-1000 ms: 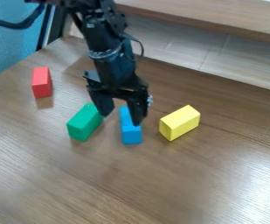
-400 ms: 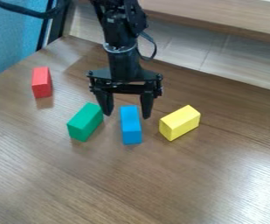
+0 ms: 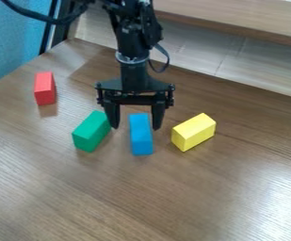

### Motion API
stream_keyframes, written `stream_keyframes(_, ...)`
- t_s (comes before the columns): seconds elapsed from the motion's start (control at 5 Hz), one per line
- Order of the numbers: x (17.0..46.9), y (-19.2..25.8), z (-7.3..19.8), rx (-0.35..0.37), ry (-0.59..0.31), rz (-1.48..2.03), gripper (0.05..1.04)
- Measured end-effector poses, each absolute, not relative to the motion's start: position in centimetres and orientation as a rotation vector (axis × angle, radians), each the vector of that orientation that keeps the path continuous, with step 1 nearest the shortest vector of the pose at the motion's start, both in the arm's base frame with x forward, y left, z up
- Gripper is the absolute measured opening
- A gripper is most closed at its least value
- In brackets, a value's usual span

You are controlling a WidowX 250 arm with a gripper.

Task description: Put the blue rectangle to the right side of the table

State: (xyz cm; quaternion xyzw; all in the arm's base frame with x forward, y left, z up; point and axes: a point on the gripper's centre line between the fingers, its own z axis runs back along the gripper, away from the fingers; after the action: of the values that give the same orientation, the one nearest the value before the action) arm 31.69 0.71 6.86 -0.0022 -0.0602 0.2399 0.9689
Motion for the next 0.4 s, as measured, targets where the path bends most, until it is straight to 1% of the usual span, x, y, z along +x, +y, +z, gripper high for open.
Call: stream_keyframes(0.4, 32.57, 0.91, 6.34, -0.077, -0.186, 0.58, 1.0)
